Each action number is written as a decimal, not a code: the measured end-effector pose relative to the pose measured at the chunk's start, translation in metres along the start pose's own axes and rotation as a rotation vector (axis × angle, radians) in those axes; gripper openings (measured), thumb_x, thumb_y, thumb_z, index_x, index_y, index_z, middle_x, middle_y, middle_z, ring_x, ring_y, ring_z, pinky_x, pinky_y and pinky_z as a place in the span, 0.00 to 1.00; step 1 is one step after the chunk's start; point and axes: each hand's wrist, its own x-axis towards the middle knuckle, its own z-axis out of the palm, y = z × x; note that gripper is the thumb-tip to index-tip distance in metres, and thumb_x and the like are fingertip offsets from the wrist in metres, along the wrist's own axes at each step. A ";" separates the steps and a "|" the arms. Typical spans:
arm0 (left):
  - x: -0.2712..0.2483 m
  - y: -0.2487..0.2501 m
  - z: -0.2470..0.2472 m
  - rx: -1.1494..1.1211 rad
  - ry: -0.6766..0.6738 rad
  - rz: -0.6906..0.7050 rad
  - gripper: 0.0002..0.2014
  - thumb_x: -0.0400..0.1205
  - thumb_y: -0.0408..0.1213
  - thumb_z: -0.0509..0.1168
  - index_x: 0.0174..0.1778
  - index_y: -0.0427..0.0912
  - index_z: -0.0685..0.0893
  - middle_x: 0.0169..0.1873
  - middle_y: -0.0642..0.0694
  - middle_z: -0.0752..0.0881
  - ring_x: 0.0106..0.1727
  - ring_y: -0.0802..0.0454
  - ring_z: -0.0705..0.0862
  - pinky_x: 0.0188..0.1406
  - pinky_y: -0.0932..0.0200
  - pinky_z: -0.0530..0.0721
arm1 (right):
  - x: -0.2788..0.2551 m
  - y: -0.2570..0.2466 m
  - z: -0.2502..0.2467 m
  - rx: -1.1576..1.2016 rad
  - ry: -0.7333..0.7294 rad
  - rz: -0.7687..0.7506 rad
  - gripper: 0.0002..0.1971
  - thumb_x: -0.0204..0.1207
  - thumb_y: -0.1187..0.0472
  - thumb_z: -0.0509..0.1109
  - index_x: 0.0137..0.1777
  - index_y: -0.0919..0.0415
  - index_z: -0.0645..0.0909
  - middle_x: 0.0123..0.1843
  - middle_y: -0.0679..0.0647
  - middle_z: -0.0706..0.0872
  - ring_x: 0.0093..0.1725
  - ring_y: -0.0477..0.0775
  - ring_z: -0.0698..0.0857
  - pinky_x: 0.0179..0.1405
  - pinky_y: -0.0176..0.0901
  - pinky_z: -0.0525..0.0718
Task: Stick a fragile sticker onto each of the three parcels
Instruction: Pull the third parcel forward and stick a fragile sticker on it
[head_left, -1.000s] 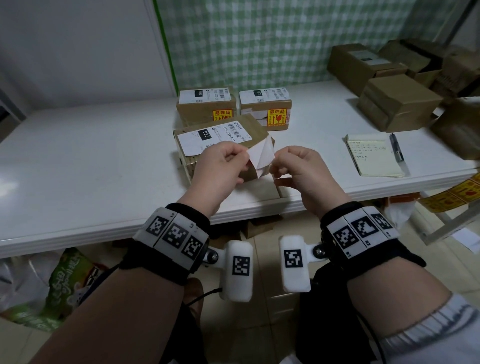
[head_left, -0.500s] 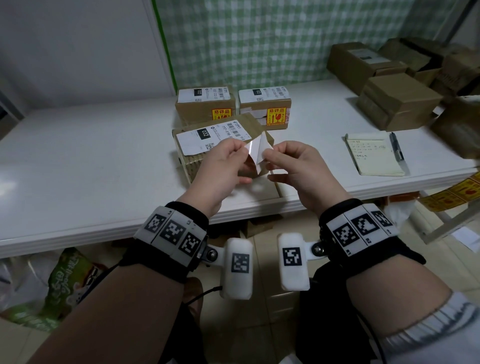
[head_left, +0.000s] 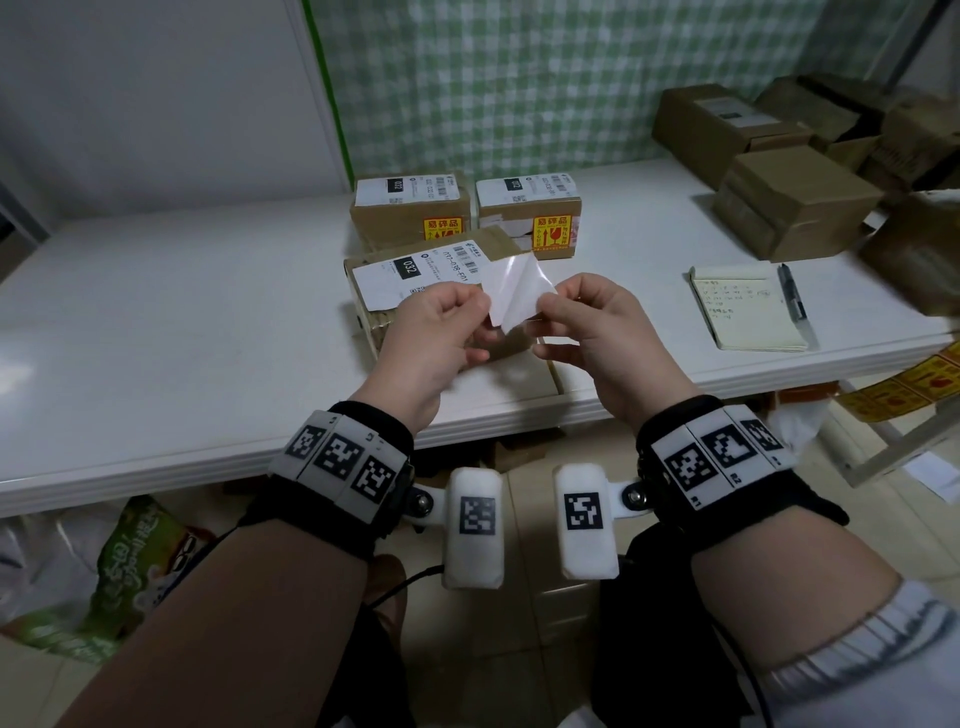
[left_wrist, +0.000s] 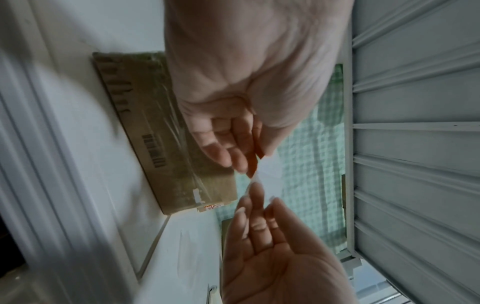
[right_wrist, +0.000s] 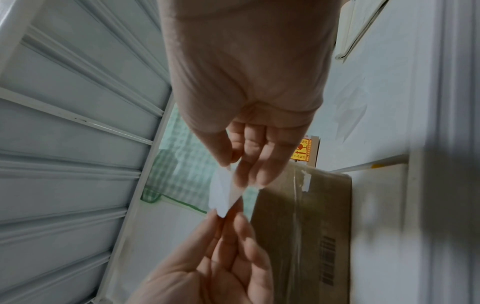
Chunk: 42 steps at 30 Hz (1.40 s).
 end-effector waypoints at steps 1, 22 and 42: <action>0.001 0.001 0.000 -0.017 0.022 0.002 0.06 0.84 0.34 0.61 0.43 0.44 0.82 0.34 0.47 0.83 0.31 0.58 0.82 0.32 0.62 0.82 | 0.001 0.000 -0.002 0.017 0.031 0.005 0.11 0.77 0.70 0.67 0.34 0.59 0.73 0.34 0.59 0.81 0.32 0.49 0.85 0.32 0.38 0.85; 0.007 0.009 0.016 -0.097 0.025 0.085 0.04 0.84 0.32 0.60 0.45 0.44 0.78 0.47 0.41 0.85 0.36 0.47 0.91 0.34 0.59 0.89 | 0.051 0.017 -0.070 -0.705 0.555 -0.033 0.05 0.65 0.67 0.67 0.36 0.57 0.84 0.38 0.53 0.87 0.48 0.57 0.86 0.50 0.42 0.80; 0.009 0.006 0.011 0.457 0.262 0.599 0.03 0.76 0.30 0.71 0.41 0.37 0.90 0.46 0.45 0.85 0.46 0.69 0.78 0.45 0.83 0.73 | 0.024 -0.022 -0.022 -0.138 0.005 0.198 0.17 0.74 0.46 0.71 0.37 0.62 0.81 0.27 0.52 0.82 0.25 0.49 0.80 0.28 0.36 0.85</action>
